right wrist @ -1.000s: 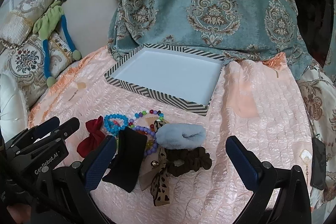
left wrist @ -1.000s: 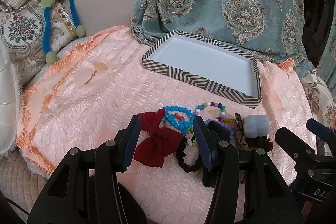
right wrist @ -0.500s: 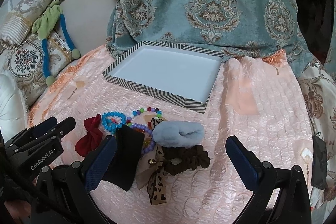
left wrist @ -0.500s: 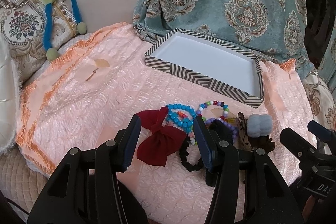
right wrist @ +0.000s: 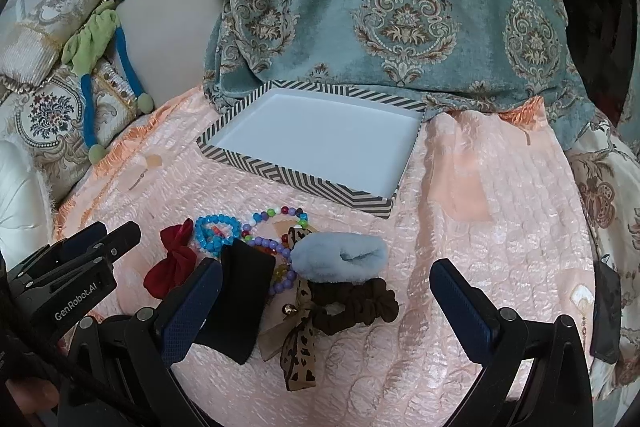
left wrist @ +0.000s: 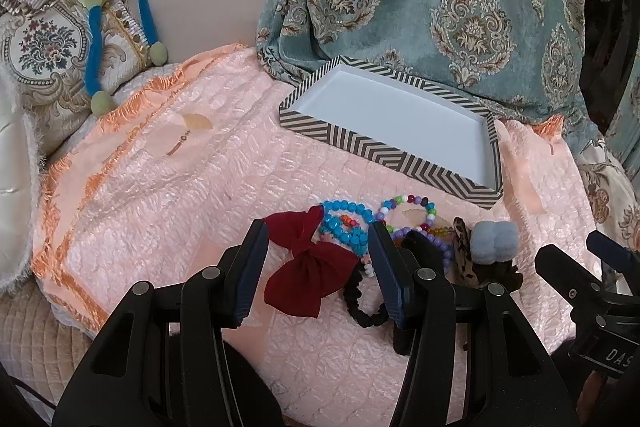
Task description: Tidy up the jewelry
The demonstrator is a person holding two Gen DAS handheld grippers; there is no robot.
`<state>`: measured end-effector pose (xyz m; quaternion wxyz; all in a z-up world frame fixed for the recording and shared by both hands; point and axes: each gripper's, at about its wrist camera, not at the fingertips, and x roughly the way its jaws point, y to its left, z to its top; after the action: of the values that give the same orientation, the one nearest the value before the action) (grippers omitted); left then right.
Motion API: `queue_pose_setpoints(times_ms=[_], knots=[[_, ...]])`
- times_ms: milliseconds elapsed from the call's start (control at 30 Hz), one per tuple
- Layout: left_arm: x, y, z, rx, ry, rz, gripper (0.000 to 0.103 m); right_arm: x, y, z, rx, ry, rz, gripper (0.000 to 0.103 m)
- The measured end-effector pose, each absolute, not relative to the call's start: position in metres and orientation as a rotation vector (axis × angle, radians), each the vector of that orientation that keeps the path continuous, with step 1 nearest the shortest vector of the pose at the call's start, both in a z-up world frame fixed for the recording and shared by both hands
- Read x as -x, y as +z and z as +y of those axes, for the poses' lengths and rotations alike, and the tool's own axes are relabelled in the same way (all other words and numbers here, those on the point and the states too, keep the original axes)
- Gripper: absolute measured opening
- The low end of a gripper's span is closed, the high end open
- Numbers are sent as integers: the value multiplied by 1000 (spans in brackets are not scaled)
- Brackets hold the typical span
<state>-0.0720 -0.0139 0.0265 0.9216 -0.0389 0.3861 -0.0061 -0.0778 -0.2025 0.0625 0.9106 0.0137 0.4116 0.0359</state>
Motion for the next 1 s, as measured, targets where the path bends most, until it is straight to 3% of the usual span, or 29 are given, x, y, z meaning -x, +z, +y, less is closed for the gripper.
queue_pose_setpoints(times_ms=[467, 533, 667, 933, 1000], knots=[[77, 44, 5, 121, -19, 777, 52, 87, 78, -212, -79, 144, 797, 103], [75, 42, 16, 149, -14, 790, 52, 86, 77, -210, -93, 182, 798, 99], [71, 34, 34, 185, -17, 826, 52, 77, 60, -199, -98, 247, 863, 82], [58, -4, 31, 207, -124, 974, 52, 55, 24, -169, -149, 371, 990, 67], [53, -13, 28, 210, -122, 998, 52, 50, 14, -162, -132, 374, 1019, 60]])
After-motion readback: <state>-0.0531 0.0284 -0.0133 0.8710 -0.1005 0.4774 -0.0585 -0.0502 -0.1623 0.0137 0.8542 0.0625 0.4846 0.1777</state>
